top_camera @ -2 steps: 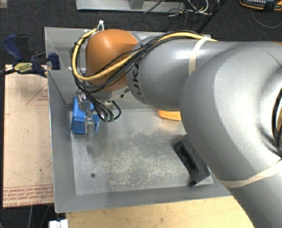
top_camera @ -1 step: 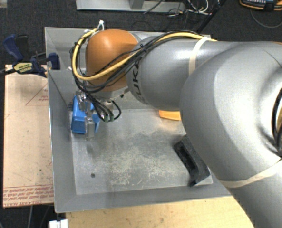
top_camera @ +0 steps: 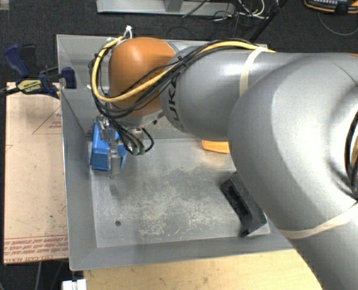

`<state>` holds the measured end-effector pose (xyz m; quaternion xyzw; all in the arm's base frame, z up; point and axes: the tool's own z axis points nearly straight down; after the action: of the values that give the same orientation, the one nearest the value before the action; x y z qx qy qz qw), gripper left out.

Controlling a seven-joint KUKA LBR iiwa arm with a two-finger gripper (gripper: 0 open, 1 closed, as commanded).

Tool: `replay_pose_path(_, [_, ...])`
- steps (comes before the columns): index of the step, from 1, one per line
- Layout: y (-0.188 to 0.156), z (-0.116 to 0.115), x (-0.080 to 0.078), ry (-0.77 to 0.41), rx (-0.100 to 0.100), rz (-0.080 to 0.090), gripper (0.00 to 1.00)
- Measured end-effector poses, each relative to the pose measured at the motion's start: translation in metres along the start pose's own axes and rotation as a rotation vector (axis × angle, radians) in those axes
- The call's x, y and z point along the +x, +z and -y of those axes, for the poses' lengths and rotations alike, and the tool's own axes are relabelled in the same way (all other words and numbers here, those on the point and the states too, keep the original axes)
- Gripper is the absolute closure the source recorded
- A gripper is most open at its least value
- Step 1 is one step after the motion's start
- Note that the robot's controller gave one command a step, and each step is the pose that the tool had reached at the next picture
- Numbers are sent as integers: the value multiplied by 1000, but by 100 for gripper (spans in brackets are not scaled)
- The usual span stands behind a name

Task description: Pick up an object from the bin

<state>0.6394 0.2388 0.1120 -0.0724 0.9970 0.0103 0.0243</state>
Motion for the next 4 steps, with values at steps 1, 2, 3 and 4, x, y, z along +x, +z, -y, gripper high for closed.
replay_pose_path(1, [0, 0, 0, 0, 0, 0, 0])
replay_pose_path(2, [0, 0, 0, 0, 0, 0, 0])
replay_pose_path(3, [0, 0, 0, 0, 0, 0, 0])
replay_pose_path(4, [0, 0, 0, 0, 0, 0, 0])
